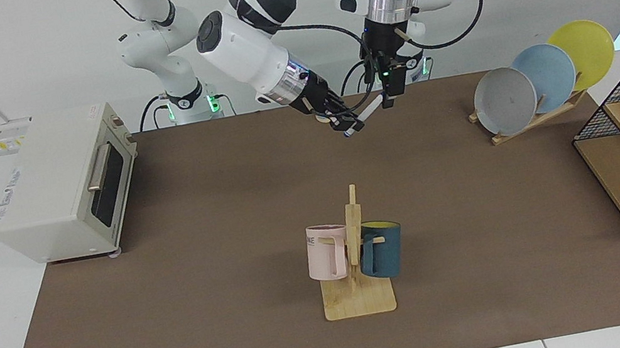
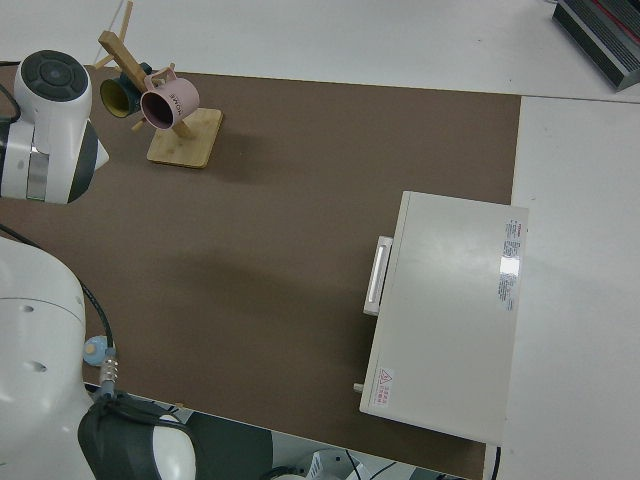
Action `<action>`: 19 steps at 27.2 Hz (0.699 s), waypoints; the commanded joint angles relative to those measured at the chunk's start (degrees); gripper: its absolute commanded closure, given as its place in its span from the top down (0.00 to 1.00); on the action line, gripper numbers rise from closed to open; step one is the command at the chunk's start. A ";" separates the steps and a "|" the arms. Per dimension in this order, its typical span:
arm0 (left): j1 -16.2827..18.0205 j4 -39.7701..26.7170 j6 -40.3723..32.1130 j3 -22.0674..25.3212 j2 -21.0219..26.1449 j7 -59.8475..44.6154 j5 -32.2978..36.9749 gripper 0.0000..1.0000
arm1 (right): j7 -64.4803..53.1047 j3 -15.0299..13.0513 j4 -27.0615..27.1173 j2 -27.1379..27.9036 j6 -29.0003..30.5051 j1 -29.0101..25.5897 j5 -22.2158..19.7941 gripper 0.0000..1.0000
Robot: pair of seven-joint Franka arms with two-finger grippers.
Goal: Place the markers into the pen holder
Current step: 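Hold the marker with the right gripper while the left gripper reaches it, then close the left gripper on the marker's blue-capped end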
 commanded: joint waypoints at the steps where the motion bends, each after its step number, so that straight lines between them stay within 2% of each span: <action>1: -0.82 -0.45 2.53 0.39 -0.33 1.85 1.60 0.48 | -1.57 0.01 0.89 0.69 0.46 -0.01 -0.97 0.00; 3: -0.91 -0.45 4.21 -0.13 -0.33 3.69 2.48 0.29 | -1.83 0.01 0.89 0.69 0.37 -0.01 -1.05 0.00; 7: -1.08 -0.45 3.95 -0.14 -0.41 4.32 2.92 0.00 | -1.92 0.01 0.89 0.60 0.20 -0.10 -0.97 0.00; 19: -0.38 -0.72 2.28 0.13 -0.41 3.88 2.92 0.00 | -3.68 0.01 0.89 0.08 -0.51 -0.62 -0.88 0.00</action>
